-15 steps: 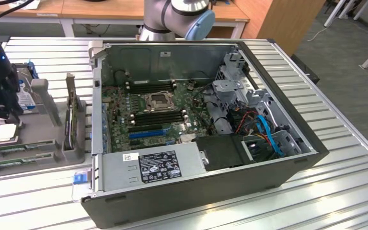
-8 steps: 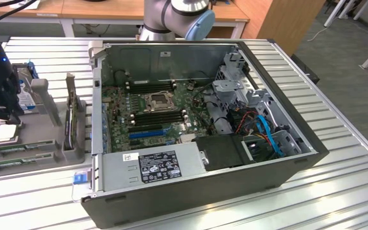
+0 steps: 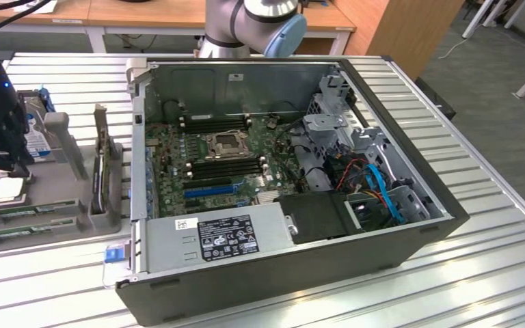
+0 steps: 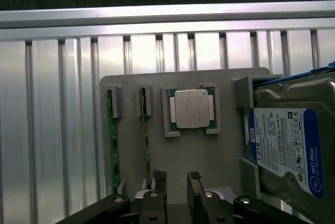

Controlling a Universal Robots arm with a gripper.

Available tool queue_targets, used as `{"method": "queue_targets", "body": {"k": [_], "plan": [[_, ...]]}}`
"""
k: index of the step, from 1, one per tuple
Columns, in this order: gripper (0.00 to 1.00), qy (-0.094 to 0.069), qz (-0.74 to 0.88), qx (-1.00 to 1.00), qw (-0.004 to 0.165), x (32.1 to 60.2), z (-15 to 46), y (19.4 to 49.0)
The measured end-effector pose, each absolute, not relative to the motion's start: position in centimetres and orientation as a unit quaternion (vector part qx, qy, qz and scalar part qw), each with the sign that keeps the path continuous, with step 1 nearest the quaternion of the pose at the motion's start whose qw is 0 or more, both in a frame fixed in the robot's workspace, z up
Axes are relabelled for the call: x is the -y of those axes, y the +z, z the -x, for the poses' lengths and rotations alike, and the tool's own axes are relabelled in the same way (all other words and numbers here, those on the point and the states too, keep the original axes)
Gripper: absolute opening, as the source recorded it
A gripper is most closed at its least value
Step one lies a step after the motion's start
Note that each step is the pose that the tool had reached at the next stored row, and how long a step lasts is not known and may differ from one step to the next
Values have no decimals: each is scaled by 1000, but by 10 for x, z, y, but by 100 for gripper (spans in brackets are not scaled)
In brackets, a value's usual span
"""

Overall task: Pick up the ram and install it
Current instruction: 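Pick up the ram and move it above insertion slot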

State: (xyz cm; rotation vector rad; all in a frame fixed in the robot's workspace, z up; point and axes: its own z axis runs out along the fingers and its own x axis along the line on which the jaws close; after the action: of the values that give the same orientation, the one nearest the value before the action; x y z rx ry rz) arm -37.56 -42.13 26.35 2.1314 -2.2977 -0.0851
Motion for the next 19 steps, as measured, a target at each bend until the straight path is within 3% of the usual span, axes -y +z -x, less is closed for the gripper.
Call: {"method": "queue_targets", "body": {"k": [19], "plan": [[30,-27,-680,733,3,443,376,264]]}}
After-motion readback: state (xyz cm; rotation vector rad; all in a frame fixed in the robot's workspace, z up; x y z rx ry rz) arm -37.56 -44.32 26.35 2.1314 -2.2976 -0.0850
